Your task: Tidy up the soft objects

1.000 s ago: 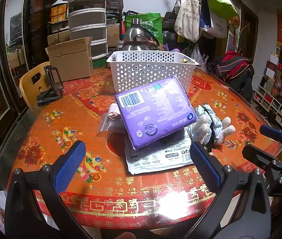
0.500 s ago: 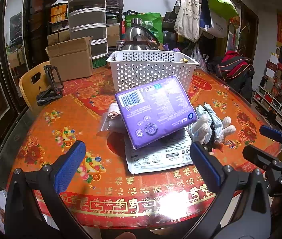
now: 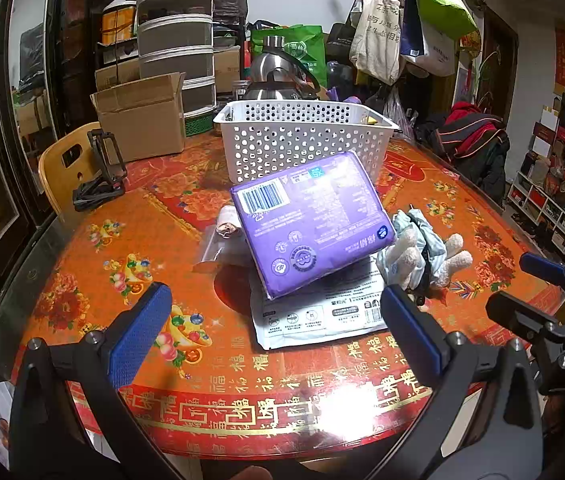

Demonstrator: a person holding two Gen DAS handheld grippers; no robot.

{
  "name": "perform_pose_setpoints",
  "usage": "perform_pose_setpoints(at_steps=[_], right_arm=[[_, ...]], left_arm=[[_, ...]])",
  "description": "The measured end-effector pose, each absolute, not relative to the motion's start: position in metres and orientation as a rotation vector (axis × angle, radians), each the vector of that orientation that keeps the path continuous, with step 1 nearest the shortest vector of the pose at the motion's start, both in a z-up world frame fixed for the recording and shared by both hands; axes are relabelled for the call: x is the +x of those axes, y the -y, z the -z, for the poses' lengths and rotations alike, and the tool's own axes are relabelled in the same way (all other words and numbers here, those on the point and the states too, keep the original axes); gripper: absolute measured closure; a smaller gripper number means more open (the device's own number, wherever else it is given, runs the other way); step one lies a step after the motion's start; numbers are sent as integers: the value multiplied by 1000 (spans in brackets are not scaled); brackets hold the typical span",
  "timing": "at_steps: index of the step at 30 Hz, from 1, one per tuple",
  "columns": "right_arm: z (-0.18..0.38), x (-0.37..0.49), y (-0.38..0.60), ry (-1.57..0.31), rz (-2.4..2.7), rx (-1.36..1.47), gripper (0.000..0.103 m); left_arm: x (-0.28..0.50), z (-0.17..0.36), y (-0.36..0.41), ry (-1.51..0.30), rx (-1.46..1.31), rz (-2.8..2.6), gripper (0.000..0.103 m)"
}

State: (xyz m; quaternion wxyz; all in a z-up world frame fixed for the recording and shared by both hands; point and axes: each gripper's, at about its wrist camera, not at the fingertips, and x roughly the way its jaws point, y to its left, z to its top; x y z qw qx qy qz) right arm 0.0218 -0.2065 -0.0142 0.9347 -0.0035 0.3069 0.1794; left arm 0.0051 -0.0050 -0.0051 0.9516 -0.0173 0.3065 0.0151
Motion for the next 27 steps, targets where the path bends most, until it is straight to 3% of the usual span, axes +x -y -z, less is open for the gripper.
perform_pose_setpoints(at_steps=[27], right_arm=[[18,27,204,-630,-365,3,0]], left_arm=[[11,13,-17,-616,-103,4,0]])
